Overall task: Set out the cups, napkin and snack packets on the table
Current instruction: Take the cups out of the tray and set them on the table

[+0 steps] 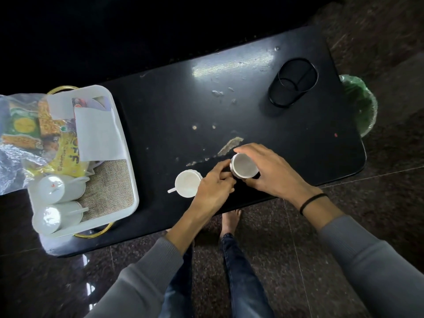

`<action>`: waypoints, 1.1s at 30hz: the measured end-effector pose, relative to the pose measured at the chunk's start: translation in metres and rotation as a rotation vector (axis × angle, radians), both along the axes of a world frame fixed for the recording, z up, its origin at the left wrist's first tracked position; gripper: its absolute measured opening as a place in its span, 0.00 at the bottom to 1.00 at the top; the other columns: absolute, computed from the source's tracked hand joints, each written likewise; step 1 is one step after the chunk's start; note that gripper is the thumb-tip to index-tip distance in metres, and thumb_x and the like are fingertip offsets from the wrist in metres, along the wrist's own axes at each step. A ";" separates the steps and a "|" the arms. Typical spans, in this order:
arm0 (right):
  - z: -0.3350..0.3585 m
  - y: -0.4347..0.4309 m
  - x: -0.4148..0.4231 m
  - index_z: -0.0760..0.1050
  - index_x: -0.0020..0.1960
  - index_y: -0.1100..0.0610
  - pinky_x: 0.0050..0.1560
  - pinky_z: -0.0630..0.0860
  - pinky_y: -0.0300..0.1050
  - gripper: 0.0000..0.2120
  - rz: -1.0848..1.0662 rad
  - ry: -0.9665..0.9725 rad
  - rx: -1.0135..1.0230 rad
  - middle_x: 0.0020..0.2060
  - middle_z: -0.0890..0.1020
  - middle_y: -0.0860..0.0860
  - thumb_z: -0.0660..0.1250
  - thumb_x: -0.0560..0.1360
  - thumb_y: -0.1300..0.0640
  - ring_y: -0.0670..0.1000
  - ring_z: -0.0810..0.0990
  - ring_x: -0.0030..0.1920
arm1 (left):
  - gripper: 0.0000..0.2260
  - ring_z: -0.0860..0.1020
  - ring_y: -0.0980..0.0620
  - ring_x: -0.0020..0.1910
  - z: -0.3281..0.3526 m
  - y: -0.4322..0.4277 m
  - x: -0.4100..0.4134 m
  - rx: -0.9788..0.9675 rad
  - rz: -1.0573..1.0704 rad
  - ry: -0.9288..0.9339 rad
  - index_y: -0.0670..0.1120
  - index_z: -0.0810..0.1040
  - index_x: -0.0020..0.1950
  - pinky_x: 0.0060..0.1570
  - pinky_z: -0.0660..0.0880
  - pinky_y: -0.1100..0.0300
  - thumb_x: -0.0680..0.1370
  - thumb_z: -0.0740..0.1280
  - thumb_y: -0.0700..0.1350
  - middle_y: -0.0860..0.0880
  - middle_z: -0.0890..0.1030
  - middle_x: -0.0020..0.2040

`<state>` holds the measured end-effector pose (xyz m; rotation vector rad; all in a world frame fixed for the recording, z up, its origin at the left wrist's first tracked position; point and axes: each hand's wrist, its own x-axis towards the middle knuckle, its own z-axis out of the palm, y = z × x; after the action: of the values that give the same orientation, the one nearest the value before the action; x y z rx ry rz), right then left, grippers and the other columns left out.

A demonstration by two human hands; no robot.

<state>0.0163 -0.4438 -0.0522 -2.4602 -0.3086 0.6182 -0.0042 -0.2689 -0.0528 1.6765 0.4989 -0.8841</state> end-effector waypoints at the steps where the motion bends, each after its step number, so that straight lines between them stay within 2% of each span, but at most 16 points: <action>1: -0.001 -0.001 0.000 0.69 0.73 0.51 0.66 0.73 0.49 0.35 0.009 -0.002 0.001 0.70 0.74 0.45 0.78 0.69 0.60 0.50 0.72 0.69 | 0.23 0.84 0.53 0.53 0.000 -0.001 0.000 0.007 -0.001 -0.003 0.57 0.75 0.70 0.62 0.80 0.52 0.79 0.62 0.37 0.55 0.87 0.49; 8: -0.008 -0.003 0.000 0.69 0.73 0.51 0.63 0.72 0.47 0.36 0.040 -0.017 0.021 0.69 0.73 0.45 0.78 0.68 0.61 0.49 0.72 0.67 | 0.25 0.84 0.57 0.52 0.002 -0.007 -0.003 0.037 -0.011 0.000 0.58 0.72 0.73 0.60 0.80 0.56 0.79 0.62 0.37 0.56 0.87 0.50; 13: -0.012 -0.002 0.000 0.70 0.72 0.51 0.63 0.74 0.48 0.36 0.061 -0.036 0.019 0.68 0.74 0.45 0.78 0.68 0.61 0.49 0.72 0.67 | 0.26 0.83 0.52 0.55 0.005 -0.006 -0.004 0.099 -0.104 -0.033 0.60 0.70 0.74 0.63 0.78 0.49 0.78 0.62 0.38 0.54 0.86 0.56; 17: -0.014 0.001 -0.001 0.70 0.72 0.52 0.65 0.73 0.50 0.35 0.089 -0.043 0.010 0.68 0.73 0.47 0.77 0.68 0.61 0.50 0.72 0.68 | 0.28 0.82 0.50 0.56 0.008 -0.004 -0.004 0.150 -0.198 -0.083 0.59 0.67 0.75 0.62 0.77 0.48 0.78 0.62 0.38 0.51 0.85 0.58; 19: -0.013 0.002 0.000 0.69 0.72 0.53 0.66 0.72 0.51 0.35 0.115 -0.050 -0.023 0.69 0.73 0.48 0.78 0.68 0.59 0.52 0.72 0.68 | 0.28 0.82 0.49 0.54 0.010 -0.002 -0.004 0.172 -0.234 -0.105 0.58 0.66 0.76 0.60 0.78 0.47 0.78 0.62 0.38 0.51 0.85 0.57; 23: -0.003 0.006 0.001 0.69 0.72 0.52 0.65 0.66 0.51 0.37 0.141 -0.115 -0.131 0.69 0.74 0.48 0.78 0.68 0.45 0.53 0.71 0.68 | 0.28 0.81 0.46 0.53 0.021 -0.001 -0.002 0.217 -0.288 -0.165 0.52 0.63 0.78 0.57 0.77 0.52 0.79 0.64 0.39 0.47 0.83 0.59; 25: 0.007 0.011 0.003 0.71 0.71 0.52 0.63 0.64 0.50 0.34 0.141 -0.140 -0.138 0.68 0.74 0.48 0.76 0.69 0.43 0.53 0.70 0.68 | 0.27 0.81 0.45 0.54 0.029 0.001 -0.002 0.256 -0.290 -0.211 0.49 0.63 0.77 0.57 0.76 0.53 0.79 0.65 0.40 0.46 0.82 0.60; 29: 0.029 0.027 0.011 0.74 0.68 0.53 0.64 0.66 0.49 0.27 0.209 -0.154 -0.152 0.67 0.75 0.47 0.73 0.72 0.47 0.52 0.69 0.69 | 0.23 0.80 0.45 0.57 0.047 0.011 0.000 0.321 -0.300 -0.255 0.49 0.65 0.74 0.60 0.76 0.47 0.80 0.64 0.43 0.48 0.80 0.63; 33: 0.046 0.059 0.017 0.74 0.67 0.55 0.64 0.74 0.50 0.21 0.196 -0.124 -0.055 0.64 0.77 0.49 0.71 0.75 0.55 0.52 0.72 0.67 | 0.20 0.81 0.47 0.59 0.064 0.037 0.003 0.369 -0.209 -0.319 0.50 0.69 0.71 0.60 0.77 0.49 0.79 0.64 0.42 0.50 0.81 0.63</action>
<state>0.0335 -0.3849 -0.0065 -2.5457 -0.5948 0.5625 -0.0008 -0.2318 0.0114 2.1934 0.2807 -0.6783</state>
